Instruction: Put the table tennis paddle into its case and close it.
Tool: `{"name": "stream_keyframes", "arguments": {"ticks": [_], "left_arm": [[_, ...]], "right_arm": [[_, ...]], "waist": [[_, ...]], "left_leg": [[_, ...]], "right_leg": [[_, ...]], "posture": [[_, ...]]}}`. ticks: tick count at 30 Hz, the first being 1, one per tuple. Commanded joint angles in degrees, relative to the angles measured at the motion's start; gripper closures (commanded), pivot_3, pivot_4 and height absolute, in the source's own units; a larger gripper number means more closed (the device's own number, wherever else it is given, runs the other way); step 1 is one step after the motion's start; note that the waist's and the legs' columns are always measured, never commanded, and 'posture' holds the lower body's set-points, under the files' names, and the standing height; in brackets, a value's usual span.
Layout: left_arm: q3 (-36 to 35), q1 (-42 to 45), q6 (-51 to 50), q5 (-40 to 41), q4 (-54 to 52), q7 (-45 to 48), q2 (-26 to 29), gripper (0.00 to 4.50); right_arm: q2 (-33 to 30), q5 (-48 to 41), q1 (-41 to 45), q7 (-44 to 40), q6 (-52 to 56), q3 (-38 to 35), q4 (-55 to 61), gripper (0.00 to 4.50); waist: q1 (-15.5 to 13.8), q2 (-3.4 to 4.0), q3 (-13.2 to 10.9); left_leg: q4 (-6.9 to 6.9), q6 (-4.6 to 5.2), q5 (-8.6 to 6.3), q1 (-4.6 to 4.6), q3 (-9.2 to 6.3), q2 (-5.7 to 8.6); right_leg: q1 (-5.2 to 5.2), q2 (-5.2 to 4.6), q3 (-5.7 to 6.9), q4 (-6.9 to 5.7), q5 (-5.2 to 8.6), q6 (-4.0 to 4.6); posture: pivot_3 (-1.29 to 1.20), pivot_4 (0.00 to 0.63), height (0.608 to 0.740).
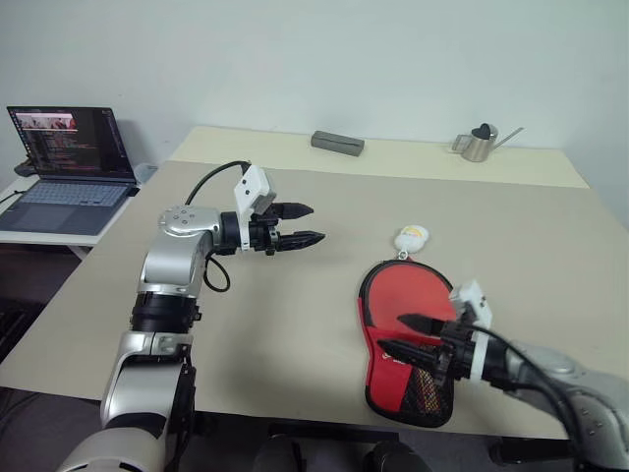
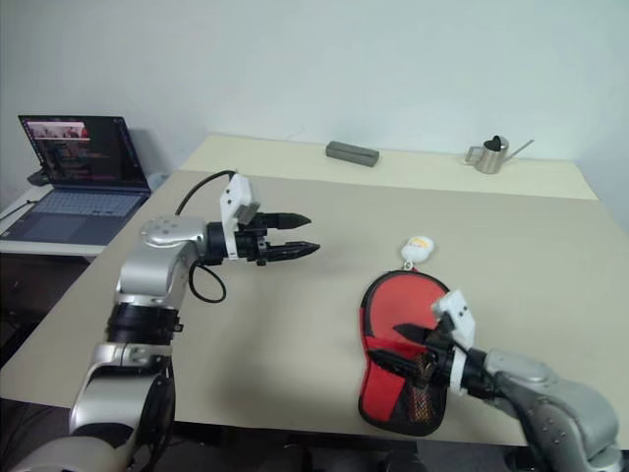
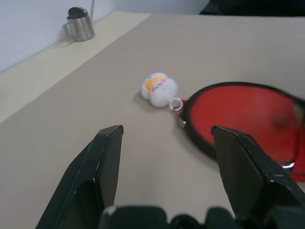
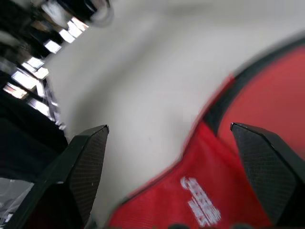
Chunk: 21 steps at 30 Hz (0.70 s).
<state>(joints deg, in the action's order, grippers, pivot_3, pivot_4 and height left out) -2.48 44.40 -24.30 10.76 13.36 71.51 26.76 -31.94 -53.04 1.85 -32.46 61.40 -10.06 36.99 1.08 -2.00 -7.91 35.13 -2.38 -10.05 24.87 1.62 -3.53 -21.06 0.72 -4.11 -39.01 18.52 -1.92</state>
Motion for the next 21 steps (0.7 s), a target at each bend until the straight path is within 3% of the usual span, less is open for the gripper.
{"name": "stream_keyframes", "arguments": {"ticks": [1,7,13,14,17,21], "left_arm": [[1.6,0.2,-3.5,4.3,-6.3,0.5,0.3,1.32],[8.4,0.3,-3.3,5.8,-6.2,5.6,0.7,1.32],[14.7,1.6,2.2,2.9,-1.8,6.3,-1.3,1.32],[15.2,1.9,2.8,2.6,-1.2,5.9,-1.9,1.32],[17.3,2.0,6.4,1.1,1.0,4.6,-4.6,0.72],[19.6,2.1,13.0,-1.5,5.2,2.7,-8.5,0.72]], "right_arm": [[-4.4,-4.8,1.9,-0.6,0.8,-6.3,0.7,0.0],[-13.7,-3.8,0.8,-4.0,-1.1,-12.9,-2.4,0.0],[-22.9,2.2,-6.0,-10.9,-5.1,-17.3,-4.5,0.0],[-23.6,3.5,-6.9,-11.5,-6.2,-17.7,-4.8,0.0],[-25.4,9.3,-9.6,-12.1,-10.2,-17.1,-5.6,0.0],[-23.9,10.2,-8.6,-10.8,-11.2,-16.2,-5.5,0.0]], "waist": [[0.1,0.05,0.0],[0.6,0.1,-0.1],[0.7,0.1,-0.1],[0.7,0.1,-0.1],[0.7,0.08,-0.1],[0.7,0.08,-0.1]], "left_leg": [[0.0,0.0,0.0,-0.01,-0.01,0.02],[-0.01,0.01,0.0,-0.02,0.02,0.05],[0.0,0.01,0.0,-0.02,0.03,0.05],[0.0,0.02,0.0,-0.03,0.03,0.05],[0.01,0.02,0.0,-0.03,0.04,0.07],[0.02,0.02,0.0,-0.03,0.04,0.08]], "right_leg": [[0.0,0.08,0.0,0.0,0.0,0.0],[-0.03,0.16,-0.04,-0.01,0.0,0.01],[-0.03,0.18,-0.06,-0.02,0.0,0.0],[-0.03,0.18,-0.06,-0.02,0.0,0.0],[-0.02,0.18,-0.07,0.0,0.01,-0.01],[-0.02,0.18,-0.1,0.0,0.01,-0.02]], "posture": [[0.0,0.15,0.74],[0.0,0.15,0.74],[0.0,0.15,0.74],[0.0,0.15,0.74],[0.0,0.15,0.74],[0.0,0.15,0.74]]}}
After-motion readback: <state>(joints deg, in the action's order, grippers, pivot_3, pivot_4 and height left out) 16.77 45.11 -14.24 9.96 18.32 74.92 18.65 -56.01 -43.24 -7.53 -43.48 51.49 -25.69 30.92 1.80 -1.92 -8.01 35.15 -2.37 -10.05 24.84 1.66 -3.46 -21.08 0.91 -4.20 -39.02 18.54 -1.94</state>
